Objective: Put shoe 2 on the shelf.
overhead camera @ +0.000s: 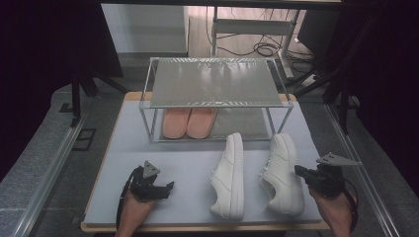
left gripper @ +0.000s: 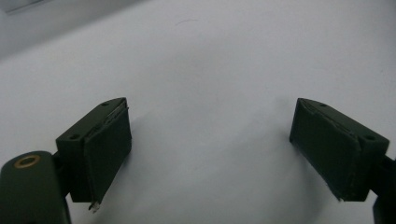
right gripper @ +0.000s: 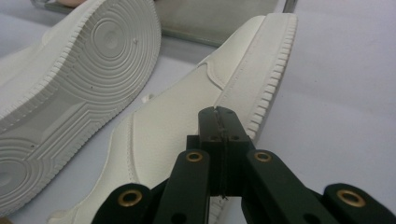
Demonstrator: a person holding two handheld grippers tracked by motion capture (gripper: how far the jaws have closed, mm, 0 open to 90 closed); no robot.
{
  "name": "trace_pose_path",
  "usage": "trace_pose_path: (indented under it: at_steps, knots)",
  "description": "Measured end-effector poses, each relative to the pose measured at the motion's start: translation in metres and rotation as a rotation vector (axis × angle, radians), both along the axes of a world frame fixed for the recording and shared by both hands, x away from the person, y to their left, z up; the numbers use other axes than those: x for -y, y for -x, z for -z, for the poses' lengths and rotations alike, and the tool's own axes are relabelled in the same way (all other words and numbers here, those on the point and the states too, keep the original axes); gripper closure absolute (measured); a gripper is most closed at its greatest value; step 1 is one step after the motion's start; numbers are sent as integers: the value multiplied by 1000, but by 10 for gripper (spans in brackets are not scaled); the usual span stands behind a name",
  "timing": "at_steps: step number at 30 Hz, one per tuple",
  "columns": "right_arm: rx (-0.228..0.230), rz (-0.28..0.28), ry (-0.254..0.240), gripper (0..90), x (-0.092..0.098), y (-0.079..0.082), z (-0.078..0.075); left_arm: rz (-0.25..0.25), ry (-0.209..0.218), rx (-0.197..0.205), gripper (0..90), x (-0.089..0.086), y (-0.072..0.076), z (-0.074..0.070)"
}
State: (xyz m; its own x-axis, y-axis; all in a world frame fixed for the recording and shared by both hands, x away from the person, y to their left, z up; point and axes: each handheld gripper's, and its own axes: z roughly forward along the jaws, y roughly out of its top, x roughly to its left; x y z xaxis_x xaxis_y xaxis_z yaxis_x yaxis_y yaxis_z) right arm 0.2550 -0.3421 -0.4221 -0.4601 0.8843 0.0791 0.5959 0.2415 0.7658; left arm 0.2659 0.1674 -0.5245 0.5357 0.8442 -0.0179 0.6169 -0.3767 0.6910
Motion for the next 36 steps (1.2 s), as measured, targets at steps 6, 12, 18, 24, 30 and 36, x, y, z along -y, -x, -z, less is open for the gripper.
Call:
trace_pose_path:
  at_steps: [6,12,18,24,30,36]
  knots:
    - [-3,4,25,900,-2,-3,5,0,0,0,127,0,0,0]
    - [8,3,31,900,-2,-1,6,0,0,1,127,0,0,0]
    - [14,15,41,900,3,0,6,0,-1,0,128,0,0,0]
    - [21,30,26,900,9,2,7,0,-1,1,127,0,0,0]
    - [30,46,42,900,12,4,7,0,-2,1,128,0,0,0]
    - [36,91,55,900,20,7,8,0,-2,1,127,0,0,0]
